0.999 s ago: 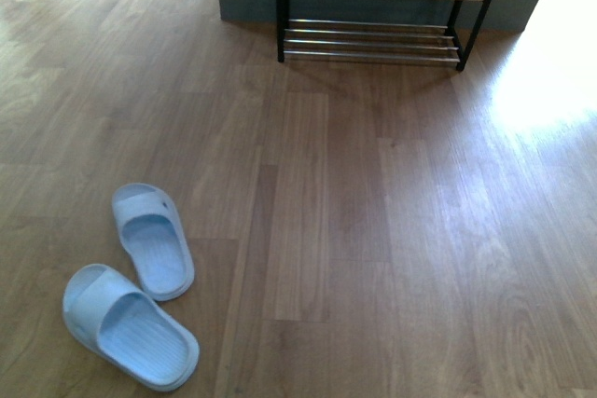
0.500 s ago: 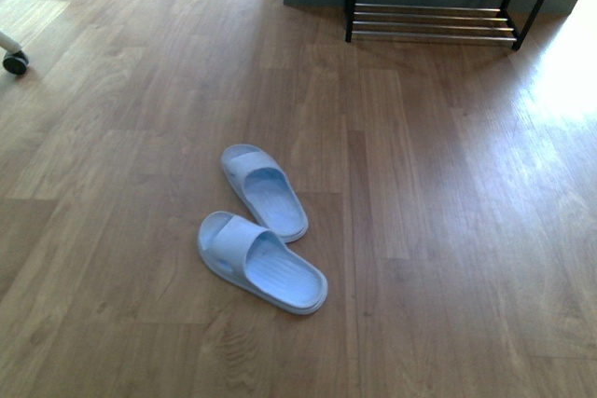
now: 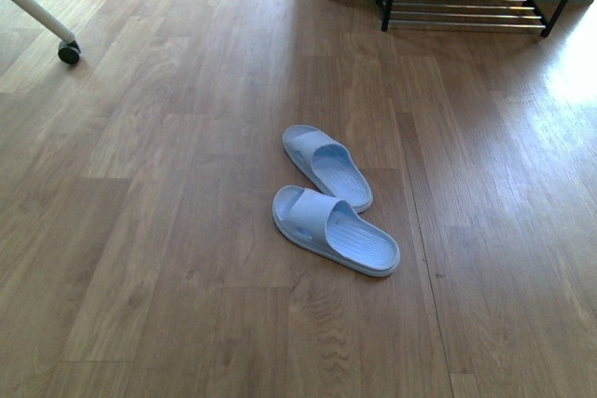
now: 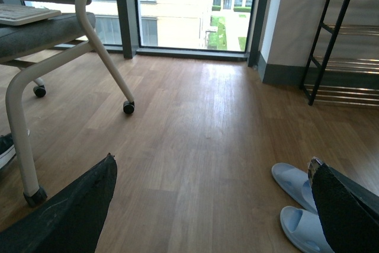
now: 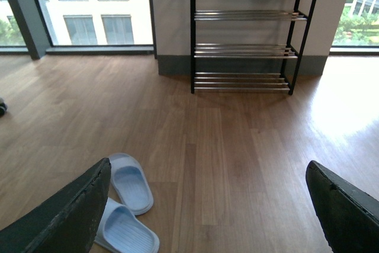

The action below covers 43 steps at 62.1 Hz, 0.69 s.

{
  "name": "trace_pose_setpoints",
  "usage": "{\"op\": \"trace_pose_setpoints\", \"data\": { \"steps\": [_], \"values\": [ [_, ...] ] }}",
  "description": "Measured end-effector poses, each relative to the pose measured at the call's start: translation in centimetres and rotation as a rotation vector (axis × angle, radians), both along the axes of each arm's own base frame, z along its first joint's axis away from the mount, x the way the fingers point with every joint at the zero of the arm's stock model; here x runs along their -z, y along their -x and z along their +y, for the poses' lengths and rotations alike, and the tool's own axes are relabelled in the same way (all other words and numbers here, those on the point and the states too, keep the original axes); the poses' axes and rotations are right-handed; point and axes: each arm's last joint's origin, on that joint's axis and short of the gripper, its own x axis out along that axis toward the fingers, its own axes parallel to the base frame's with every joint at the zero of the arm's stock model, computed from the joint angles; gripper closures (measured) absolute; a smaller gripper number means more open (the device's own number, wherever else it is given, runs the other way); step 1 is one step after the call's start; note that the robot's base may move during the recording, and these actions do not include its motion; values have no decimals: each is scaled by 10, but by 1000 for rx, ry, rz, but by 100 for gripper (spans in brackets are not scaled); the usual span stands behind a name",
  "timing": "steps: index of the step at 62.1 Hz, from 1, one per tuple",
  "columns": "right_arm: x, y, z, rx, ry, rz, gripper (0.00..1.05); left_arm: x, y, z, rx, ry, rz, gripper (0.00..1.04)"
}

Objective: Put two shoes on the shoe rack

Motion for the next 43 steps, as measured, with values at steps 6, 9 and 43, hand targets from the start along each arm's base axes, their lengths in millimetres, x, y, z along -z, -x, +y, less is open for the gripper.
{"op": "trace_pose_setpoints", "data": {
  "steps": [6,9,43],
  "values": [
    [0,0,0,0,0,0,9,0,0,0,0,0,0,9],
    [0,0,0,0,0,0,9,0,0,0,0,0,0,9],
    [0,0,0,1,0,-1,9,0,0,0,-1,0,0,9]
  ]
}}
